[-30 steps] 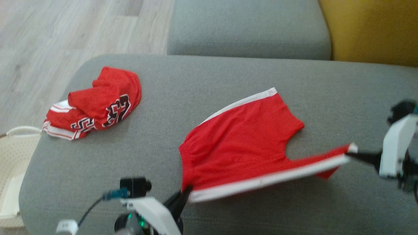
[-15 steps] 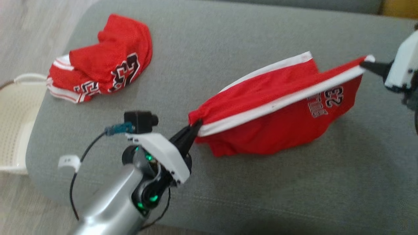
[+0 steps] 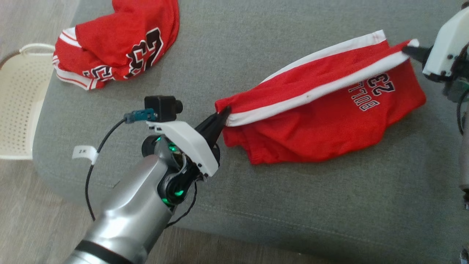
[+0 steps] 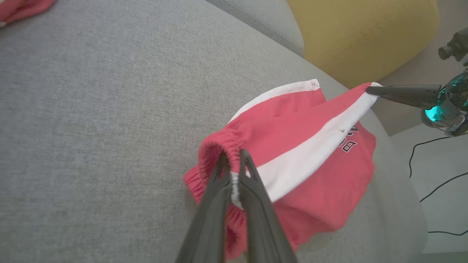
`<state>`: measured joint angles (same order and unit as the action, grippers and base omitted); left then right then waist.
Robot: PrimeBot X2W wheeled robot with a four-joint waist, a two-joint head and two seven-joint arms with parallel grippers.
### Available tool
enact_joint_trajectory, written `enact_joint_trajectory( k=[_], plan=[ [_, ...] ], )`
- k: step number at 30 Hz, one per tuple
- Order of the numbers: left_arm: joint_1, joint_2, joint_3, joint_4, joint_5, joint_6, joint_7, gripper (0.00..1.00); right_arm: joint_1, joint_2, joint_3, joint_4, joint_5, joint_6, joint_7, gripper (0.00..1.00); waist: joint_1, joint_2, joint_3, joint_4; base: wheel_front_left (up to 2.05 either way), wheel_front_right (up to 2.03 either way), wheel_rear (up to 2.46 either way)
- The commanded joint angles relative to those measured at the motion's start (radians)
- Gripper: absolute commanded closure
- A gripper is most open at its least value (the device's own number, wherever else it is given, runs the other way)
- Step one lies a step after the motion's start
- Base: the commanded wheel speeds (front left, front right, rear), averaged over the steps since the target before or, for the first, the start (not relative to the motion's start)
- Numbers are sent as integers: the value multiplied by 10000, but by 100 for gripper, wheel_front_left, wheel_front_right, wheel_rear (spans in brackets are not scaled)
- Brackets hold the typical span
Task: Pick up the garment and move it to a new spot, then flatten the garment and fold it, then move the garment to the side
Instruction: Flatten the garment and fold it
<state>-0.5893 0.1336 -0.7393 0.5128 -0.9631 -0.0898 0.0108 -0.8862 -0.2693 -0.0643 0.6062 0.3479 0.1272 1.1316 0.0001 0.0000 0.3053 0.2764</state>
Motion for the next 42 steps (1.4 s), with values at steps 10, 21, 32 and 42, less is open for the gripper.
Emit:
enact_joint_trajectory(
  k=[10, 21, 32, 42],
  plan=[
    [-1106, -134, 325, 650, -63, -280, -603, 77, -883, -89, 547, -8, 229, 35, -1053, 100, -1, 0, 596, 228, 0, 0, 0],
    [-1671, -390, 693, 1543, -194, -218, -1430, 0, -1421, 101, -24, 774, -121, 35, -2690, 0, -1, 0, 914, 240, 0, 0, 0],
    [-1689, -477, 869, 2326, -197, -141, -2200, 0, -1088, 252, 428, 804, -4, 35, -5404, 0, -1, 0, 631, 63, 0, 0, 0],
    [-386, -157, 2797, 458, 1194, 724, -2720, 0, 925, 355, 1190, -819, 1154, 35, -9238, 0, -1, 0, -671, -589, 0, 0, 0]
  ],
)
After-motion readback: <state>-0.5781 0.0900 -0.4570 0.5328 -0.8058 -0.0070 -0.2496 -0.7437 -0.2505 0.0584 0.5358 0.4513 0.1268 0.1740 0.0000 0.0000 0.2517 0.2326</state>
